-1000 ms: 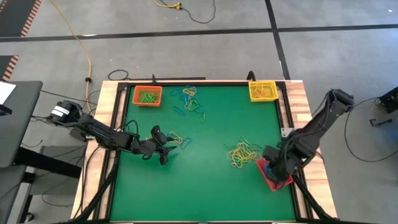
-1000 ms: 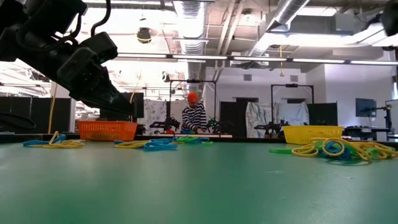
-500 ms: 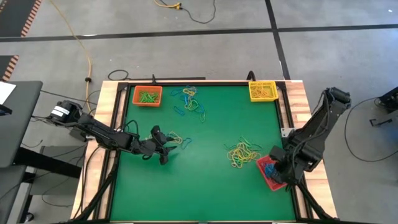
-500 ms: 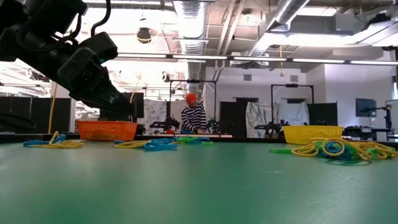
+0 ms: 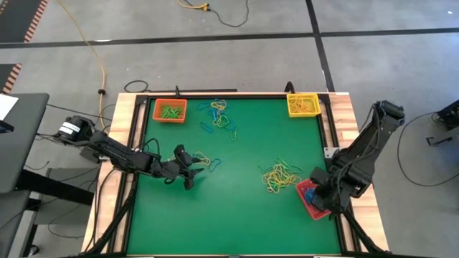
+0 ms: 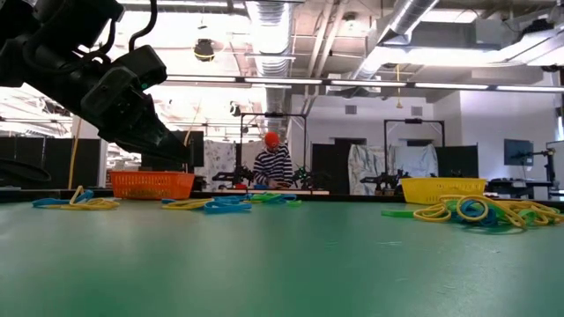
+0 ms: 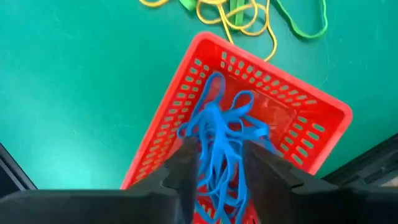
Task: Sort rubber bands into baskets
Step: Put the blue rubber band into the red bin
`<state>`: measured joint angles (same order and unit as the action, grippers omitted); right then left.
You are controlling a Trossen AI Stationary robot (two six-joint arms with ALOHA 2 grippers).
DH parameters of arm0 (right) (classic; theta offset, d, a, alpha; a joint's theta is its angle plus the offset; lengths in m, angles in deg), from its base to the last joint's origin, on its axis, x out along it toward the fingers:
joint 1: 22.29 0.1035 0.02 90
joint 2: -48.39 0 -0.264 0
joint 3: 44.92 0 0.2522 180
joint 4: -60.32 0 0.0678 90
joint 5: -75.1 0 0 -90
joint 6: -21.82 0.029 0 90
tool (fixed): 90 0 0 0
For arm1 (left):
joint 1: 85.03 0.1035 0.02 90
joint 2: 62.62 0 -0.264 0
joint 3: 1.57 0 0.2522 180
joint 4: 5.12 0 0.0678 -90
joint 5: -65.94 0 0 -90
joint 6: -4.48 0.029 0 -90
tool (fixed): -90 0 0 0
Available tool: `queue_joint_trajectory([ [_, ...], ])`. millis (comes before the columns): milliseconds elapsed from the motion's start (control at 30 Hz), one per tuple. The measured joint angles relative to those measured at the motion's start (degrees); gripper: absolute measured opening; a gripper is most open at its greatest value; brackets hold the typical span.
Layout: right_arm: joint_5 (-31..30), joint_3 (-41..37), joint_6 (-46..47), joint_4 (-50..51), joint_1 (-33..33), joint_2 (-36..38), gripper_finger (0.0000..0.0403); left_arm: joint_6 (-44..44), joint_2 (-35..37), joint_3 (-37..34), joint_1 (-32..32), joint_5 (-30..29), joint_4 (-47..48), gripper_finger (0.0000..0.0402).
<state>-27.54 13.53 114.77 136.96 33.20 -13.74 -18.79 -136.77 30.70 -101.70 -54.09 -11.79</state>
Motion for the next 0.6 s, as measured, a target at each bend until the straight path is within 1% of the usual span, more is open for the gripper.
queue_joint_trajectory([
  [233, -1.6, 0.0, -1.2, -0.3, 0.0, 0.0, 0.0208, 0.0, 0.0, 0.0, 0.0, 0.0, 0.0, 0.0174],
  [300, -4.1, 0.0, -2.9, -0.6, 0.0, 0.0, 0.0217, 0.0, 0.0, 0.0, 0.0, 0.0, 0.0, 0.0174],
  [400, -10.8, 0.0, -6.6, -2.0, 0.0, 0.0, 0.0223, 0.0, 0.0, 0.0, 0.0, -0.1, 0.0, 0.0174],
  [600, -28.1, 0.0, -17.8, -6.9, -2.0, 0.0, 0.0223, 0.0, 0.0, 0.0, 0.0, -0.3, 1.3, 0.0174],
])
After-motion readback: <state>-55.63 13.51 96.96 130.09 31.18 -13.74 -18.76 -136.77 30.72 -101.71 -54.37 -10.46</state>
